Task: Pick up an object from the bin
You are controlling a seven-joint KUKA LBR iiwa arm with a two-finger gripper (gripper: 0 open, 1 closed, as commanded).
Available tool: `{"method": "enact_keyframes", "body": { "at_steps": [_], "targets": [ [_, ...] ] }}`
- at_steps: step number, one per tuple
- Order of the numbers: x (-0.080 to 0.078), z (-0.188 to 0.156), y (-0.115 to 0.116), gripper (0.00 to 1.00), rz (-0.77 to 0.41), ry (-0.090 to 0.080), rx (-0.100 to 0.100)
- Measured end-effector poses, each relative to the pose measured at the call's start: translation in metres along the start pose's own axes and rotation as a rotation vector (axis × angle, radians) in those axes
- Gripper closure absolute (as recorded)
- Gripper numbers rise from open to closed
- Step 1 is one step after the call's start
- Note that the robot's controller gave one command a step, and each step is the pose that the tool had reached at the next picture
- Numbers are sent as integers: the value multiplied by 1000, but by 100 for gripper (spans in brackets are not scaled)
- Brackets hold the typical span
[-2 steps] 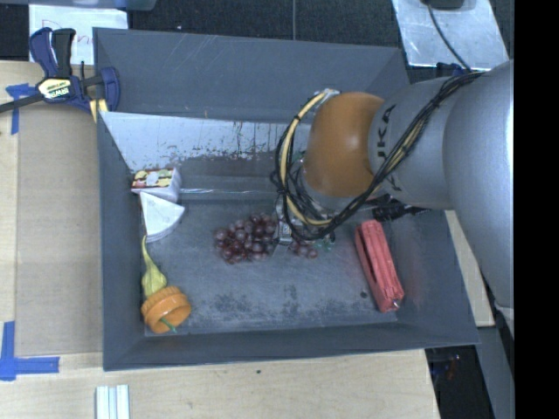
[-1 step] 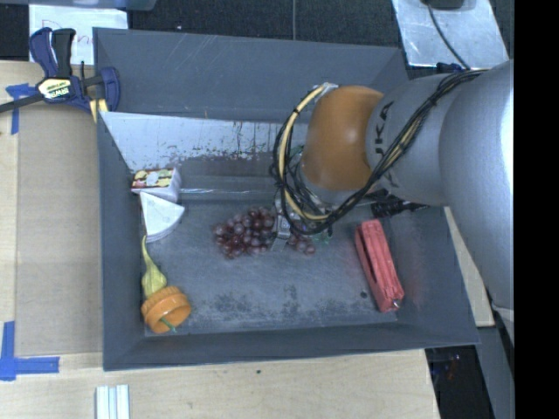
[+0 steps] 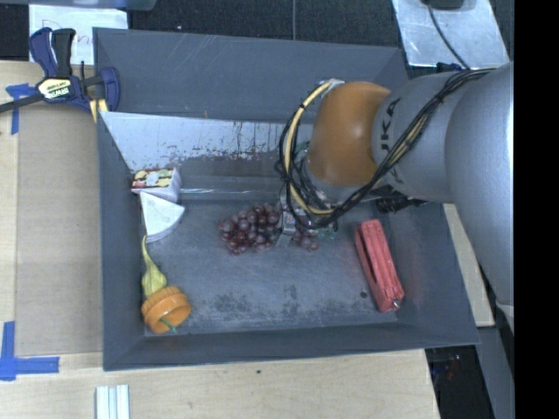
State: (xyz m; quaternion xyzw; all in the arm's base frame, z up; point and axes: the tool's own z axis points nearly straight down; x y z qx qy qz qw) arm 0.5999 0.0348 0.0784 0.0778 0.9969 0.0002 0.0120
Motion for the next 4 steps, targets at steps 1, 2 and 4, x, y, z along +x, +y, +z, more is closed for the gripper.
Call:
{"method": "enact_keyframes", "body": {
  "at_steps": [1, 2, 4],
  "targets": [
    [1, 2, 0, 100, 14, 3, 1],
    [0, 3, -3, 0, -25, 3, 0],
    [2, -56, -18, 0, -487, 4, -1]
  ]
}}
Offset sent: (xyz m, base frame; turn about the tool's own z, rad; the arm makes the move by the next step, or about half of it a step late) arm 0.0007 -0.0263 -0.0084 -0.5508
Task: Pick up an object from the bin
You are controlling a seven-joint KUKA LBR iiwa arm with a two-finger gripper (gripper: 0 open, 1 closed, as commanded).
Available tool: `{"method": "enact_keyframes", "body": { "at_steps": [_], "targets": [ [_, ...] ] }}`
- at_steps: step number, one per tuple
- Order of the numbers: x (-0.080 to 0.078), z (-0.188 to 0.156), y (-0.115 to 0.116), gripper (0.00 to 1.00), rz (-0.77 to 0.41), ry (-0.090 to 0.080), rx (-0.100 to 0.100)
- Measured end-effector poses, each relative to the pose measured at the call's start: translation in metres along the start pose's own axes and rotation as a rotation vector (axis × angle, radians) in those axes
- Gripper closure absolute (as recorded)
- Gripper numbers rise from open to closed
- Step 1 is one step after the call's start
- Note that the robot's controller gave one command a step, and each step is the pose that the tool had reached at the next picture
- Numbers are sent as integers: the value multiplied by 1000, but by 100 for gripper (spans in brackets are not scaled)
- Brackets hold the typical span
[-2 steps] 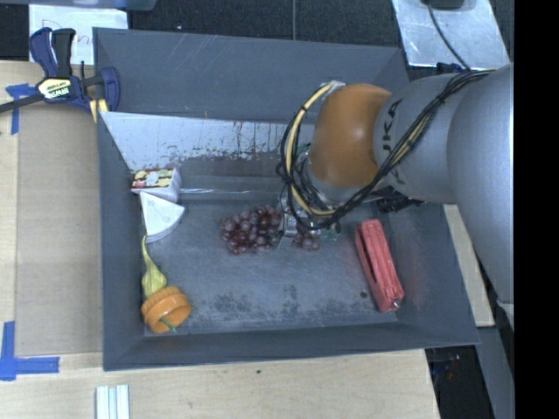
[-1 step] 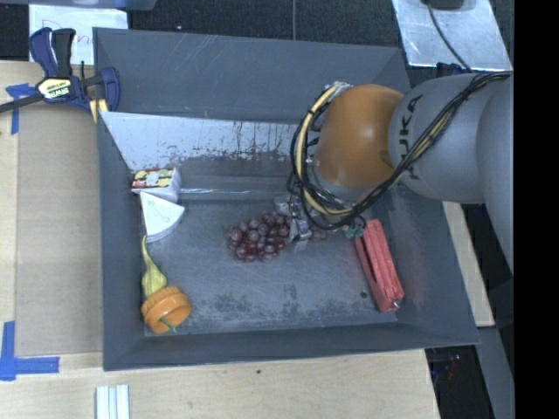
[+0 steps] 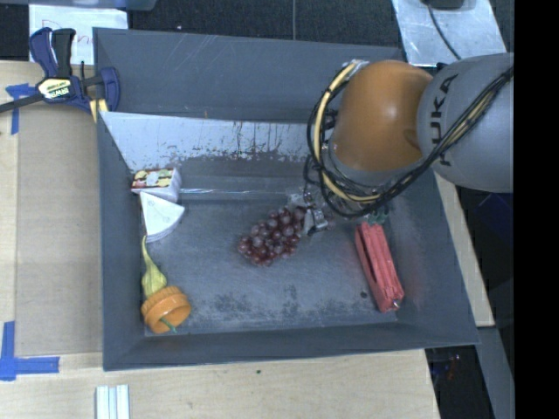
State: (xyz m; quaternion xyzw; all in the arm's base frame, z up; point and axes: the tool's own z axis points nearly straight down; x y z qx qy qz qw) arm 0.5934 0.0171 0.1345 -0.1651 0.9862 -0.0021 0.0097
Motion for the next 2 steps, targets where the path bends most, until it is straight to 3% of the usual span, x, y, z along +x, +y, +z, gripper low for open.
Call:
{"method": "enact_keyframes", "body": {
  "at_steps": [1, 2],
  "targets": [
    [-14, -50, 1, 0, 303, -3, 1],
    [4, -125, -9, 0, 211, -2, 2]
  ]
}}
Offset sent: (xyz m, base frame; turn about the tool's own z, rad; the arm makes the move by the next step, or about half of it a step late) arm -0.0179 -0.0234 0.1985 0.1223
